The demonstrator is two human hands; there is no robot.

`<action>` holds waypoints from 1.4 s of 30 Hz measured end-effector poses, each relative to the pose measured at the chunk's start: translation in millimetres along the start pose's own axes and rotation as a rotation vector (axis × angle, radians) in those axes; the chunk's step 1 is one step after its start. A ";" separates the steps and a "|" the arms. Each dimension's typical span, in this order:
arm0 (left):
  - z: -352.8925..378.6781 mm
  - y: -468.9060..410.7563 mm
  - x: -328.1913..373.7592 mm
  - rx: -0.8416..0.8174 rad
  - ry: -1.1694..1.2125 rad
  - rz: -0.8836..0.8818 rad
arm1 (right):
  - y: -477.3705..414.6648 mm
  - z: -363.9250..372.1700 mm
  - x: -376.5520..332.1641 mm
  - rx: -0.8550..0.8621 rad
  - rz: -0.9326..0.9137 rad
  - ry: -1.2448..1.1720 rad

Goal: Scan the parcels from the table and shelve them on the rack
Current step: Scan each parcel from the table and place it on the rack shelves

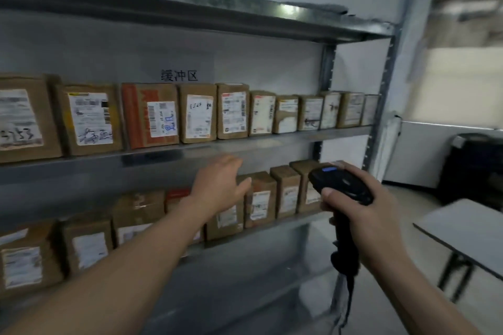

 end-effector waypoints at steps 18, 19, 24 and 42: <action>225.8 -102.6 358.1 -0.314 0.093 0.473 | -75.2 -277.9 63.1 0.539 0.042 0.403; 236.4 -108.1 377.5 -0.315 0.104 0.498 | -77.2 -289.8 66.3 0.569 0.039 0.426; 271.2 -108.0 460.0 -0.393 0.139 0.638 | -77.9 -341.9 78.9 0.699 0.068 0.498; 386.8 -88.0 757.1 -0.421 0.140 0.816 | -125.8 -610.0 140.5 0.861 0.057 0.462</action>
Point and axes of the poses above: each hand's wrist, its own y-axis away from the middle knuckle, its own z-axis out of the palm, x = y × z, the point moved 2 cm from there along -y, towards the middle knuckle, and after that the axes turned 15 degrees about -z, right-handed, at the moved point
